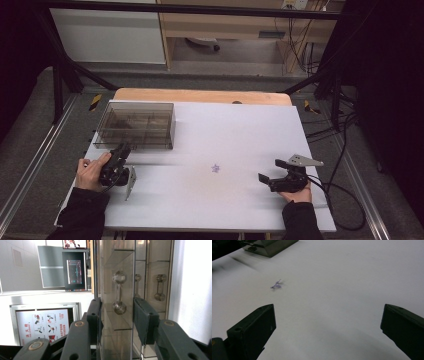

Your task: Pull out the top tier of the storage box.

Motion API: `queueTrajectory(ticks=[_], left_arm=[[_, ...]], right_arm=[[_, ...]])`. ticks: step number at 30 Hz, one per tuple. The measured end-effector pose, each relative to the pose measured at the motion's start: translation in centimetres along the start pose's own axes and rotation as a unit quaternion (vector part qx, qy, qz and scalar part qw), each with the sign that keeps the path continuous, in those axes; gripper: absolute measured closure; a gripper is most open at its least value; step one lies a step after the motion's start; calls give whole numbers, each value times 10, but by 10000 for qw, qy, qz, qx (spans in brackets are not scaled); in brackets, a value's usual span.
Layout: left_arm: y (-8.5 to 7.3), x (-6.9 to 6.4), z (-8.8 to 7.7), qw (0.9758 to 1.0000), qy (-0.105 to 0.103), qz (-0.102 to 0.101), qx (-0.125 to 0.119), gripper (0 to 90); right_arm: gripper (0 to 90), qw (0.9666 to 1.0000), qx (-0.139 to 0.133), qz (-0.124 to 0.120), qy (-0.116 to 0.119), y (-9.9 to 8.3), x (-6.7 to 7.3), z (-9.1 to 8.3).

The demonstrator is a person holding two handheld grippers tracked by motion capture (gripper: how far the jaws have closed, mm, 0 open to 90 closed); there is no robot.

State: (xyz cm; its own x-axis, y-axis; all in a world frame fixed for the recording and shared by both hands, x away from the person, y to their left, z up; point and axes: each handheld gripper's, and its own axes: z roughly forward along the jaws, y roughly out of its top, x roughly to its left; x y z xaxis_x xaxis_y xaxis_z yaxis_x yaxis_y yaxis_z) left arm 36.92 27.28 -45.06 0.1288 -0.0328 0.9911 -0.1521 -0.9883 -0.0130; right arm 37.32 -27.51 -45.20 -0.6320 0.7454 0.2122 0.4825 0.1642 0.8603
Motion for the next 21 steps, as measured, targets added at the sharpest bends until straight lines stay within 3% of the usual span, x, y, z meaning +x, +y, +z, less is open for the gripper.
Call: queueTrajectory(ticks=[21], left_arm=[[2,-3,-10,10000,23,-14,42,605]], right_arm=[[6,10000,-14,5,-5,0,0,0]])
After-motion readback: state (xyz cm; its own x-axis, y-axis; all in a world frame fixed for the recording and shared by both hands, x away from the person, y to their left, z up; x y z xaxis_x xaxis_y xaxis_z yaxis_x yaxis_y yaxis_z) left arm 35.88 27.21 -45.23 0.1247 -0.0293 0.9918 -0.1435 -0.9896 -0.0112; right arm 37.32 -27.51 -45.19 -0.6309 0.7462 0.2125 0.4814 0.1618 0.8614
